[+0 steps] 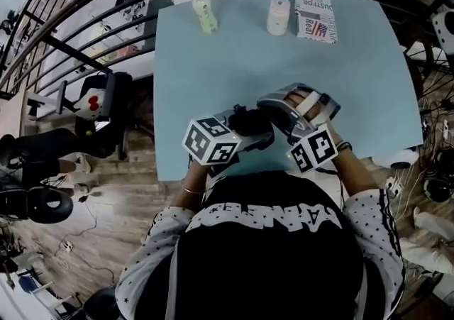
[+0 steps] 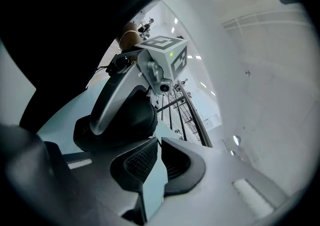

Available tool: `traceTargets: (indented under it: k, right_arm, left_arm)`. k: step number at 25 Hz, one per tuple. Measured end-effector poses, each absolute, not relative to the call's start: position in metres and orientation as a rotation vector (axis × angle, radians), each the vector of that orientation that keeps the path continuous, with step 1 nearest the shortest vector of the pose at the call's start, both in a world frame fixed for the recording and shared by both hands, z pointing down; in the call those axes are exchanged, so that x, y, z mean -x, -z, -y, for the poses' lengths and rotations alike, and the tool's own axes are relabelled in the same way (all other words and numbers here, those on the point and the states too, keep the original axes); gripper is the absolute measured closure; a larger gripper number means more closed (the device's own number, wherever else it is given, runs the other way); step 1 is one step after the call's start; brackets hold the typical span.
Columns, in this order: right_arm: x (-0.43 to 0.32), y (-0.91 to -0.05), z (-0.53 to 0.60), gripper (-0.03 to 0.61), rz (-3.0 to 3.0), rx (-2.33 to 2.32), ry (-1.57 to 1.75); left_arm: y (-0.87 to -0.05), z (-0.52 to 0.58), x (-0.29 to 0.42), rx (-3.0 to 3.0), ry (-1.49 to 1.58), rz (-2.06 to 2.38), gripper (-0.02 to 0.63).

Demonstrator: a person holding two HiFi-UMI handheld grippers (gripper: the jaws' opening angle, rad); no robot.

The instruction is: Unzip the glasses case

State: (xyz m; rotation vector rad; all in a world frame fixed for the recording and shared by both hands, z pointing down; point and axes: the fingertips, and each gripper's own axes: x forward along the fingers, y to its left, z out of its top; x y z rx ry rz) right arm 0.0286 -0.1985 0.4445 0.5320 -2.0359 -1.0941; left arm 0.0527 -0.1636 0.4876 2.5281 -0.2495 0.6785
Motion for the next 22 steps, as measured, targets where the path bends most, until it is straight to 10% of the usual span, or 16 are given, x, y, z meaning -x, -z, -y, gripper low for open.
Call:
traceTargets:
  k: [22]
  right_arm:
    - [-0.086,-0.4,0.215,0.574,2.693,-1.371,-0.032]
  left_arm:
    - [-0.396,0.192,-0.033,-2.835,-0.092,0.607,0.614]
